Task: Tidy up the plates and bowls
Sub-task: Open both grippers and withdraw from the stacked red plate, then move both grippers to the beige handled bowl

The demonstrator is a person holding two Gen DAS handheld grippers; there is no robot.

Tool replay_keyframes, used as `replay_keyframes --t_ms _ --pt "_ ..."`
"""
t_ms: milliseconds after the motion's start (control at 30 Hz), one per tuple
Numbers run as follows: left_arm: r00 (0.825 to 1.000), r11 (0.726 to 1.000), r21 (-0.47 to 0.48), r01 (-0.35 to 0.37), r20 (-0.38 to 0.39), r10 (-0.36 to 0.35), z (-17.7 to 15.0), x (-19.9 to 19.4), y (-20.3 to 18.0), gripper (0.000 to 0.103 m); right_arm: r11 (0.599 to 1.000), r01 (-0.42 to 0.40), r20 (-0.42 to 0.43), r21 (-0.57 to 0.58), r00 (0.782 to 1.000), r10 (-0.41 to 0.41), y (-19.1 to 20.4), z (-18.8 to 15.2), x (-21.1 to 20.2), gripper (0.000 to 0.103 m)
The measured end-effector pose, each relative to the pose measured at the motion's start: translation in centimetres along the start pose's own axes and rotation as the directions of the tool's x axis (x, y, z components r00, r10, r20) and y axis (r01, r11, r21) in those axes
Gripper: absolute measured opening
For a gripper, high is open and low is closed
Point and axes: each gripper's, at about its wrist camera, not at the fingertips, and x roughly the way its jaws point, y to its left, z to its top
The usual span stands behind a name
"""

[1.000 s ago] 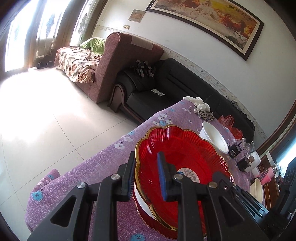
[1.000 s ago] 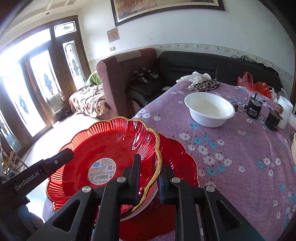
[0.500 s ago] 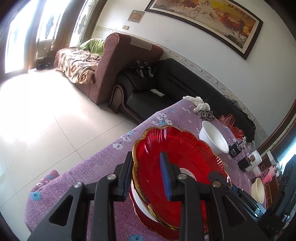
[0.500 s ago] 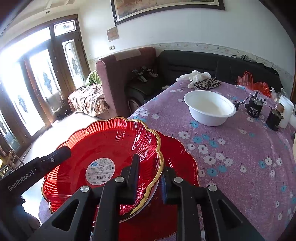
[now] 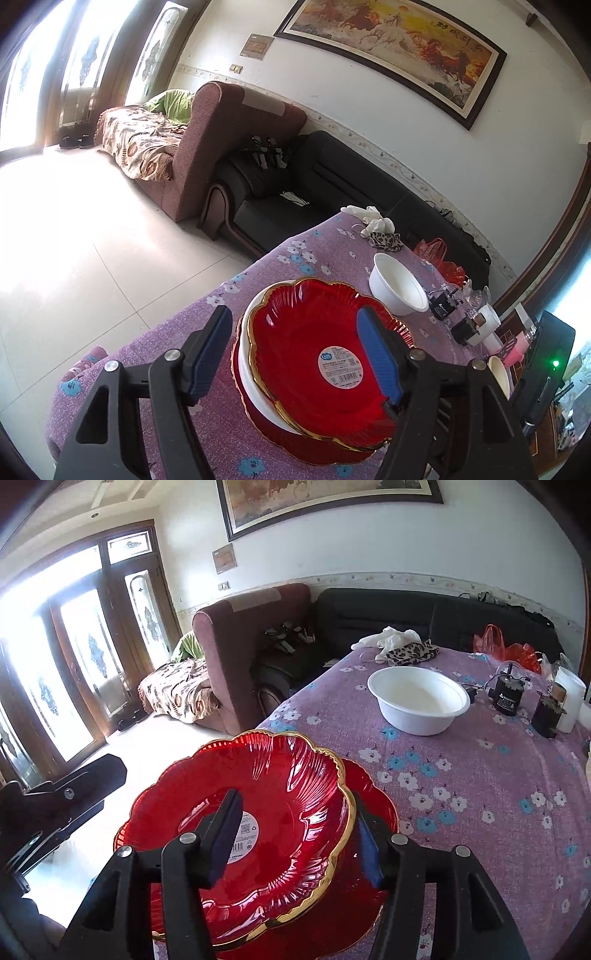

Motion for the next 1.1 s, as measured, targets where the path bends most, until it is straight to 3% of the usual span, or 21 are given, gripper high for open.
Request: replay_keyframes --t_ms 400,1100 --pt "0.999 0.997 0.058 -0.044 0.020 0.043 -0.6 -1.9 -1.5 0.085 0.998 0.006 0.034 0.059 0.999 -0.008 -1.3 -0.2 -2.2 0.072" --pt "1.000 0.981 0.193 -0.022 -0.006 0.023 -3.7 -4.7 -7.0 0.086 0.971 0.044 0.037 0.233 0.998 -0.055 -8.9 -3.9 -7.1 0.075"
